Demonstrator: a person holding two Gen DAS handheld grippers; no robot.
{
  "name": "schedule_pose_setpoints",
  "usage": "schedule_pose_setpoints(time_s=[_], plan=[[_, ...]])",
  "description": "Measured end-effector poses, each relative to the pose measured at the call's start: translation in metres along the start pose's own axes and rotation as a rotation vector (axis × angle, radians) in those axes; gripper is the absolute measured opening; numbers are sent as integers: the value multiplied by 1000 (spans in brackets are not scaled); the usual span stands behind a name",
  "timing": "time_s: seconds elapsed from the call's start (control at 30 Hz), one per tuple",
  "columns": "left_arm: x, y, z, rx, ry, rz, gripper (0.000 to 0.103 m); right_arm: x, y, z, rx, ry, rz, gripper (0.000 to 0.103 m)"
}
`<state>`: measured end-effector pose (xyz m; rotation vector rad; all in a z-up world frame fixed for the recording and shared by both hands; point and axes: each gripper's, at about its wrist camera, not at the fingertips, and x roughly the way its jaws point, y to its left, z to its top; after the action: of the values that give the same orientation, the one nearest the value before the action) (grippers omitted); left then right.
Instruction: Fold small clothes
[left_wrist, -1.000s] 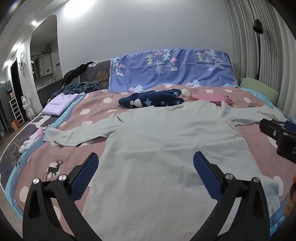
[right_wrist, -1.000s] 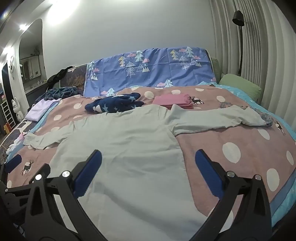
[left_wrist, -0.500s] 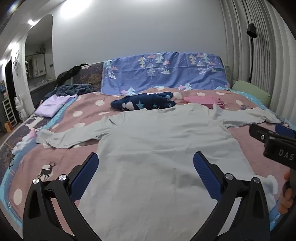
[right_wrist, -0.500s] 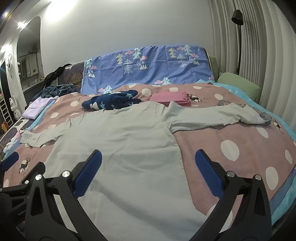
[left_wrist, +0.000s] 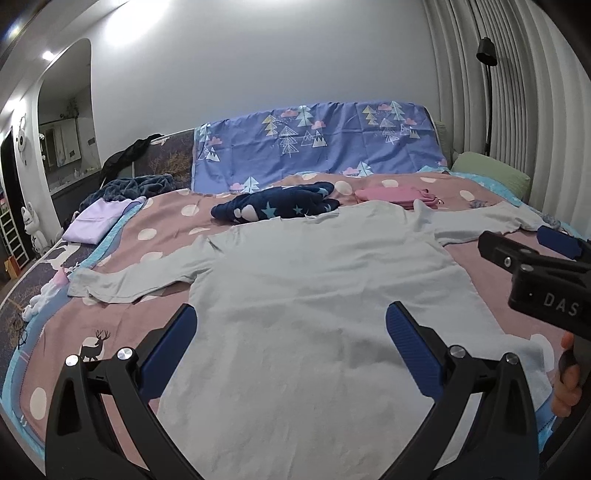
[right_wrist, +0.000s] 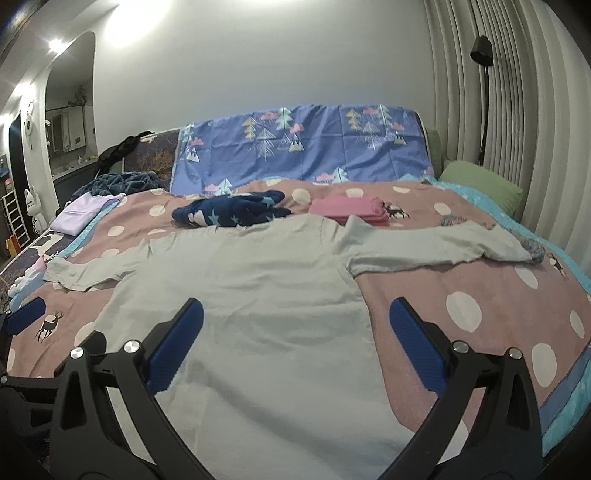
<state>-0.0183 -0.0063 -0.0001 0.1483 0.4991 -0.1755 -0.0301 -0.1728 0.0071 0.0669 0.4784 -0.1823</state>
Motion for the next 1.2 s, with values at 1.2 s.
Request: schedule_pose_setpoints(time_s=[1.2], plan=[[53,67,-18,-188,83,9,102,58,25,-7,-39,73,-4,101]])
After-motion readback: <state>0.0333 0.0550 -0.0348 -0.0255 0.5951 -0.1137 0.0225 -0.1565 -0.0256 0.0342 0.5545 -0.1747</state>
